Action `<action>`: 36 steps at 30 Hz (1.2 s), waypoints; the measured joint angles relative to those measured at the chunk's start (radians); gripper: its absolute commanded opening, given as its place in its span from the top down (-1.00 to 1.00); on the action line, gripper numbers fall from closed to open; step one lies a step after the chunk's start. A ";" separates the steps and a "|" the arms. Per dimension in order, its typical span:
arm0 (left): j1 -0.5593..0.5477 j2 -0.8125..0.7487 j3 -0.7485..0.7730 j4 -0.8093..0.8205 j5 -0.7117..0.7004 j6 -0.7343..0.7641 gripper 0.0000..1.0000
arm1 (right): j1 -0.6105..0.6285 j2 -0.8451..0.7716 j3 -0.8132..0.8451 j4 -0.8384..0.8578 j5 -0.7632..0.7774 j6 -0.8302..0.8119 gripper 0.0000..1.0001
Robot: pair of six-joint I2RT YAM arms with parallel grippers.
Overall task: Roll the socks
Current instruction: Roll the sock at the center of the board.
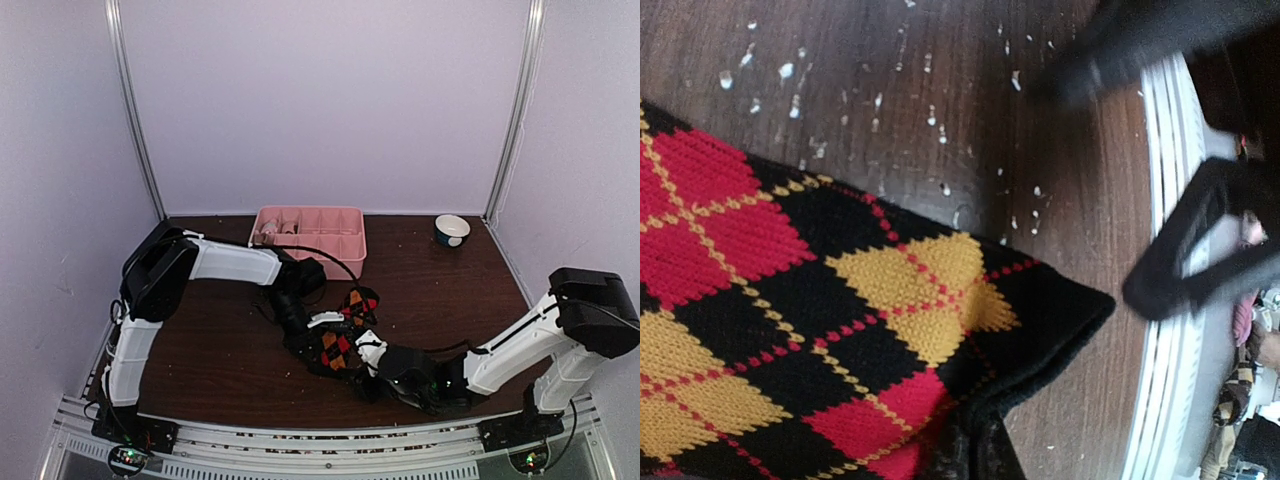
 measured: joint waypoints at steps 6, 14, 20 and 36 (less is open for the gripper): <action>0.000 0.009 0.005 -0.017 0.017 -0.003 1.00 | 0.002 0.095 0.083 0.039 -0.029 -0.038 0.13; 0.000 0.013 0.005 -0.031 0.029 -0.002 1.00 | 0.002 0.162 0.151 -0.014 -0.010 -0.040 0.48; 0.000 0.013 0.005 -0.031 0.029 -0.001 1.00 | 0.002 0.183 0.166 -0.075 -0.010 -0.039 0.55; 0.007 -0.182 -0.198 0.069 -0.081 0.091 0.29 | 0.005 0.232 0.213 -0.109 0.031 0.018 0.76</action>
